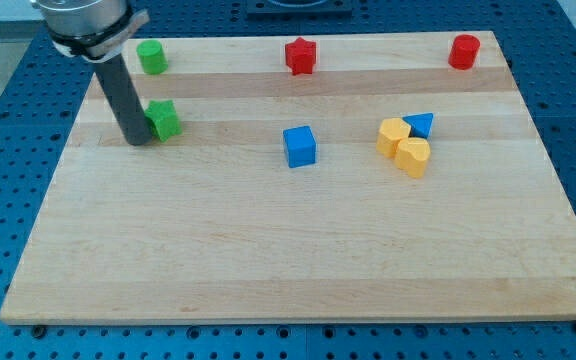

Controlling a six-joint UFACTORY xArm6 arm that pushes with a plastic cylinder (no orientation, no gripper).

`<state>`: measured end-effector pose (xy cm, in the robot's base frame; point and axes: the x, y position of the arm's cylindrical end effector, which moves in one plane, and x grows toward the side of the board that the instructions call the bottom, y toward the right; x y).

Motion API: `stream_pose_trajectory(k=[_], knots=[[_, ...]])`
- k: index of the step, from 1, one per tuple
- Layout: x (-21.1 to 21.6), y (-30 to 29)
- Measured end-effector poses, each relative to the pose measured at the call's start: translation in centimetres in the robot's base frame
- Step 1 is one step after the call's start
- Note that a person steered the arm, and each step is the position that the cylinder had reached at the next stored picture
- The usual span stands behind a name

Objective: Move the green star towards right

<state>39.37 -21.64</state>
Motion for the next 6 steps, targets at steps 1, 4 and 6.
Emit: stream_pose_trajectory(k=[1, 4, 6], knots=[[-0.2, -1.1], [-1.9, 4.8], [-2.7, 13.9]])
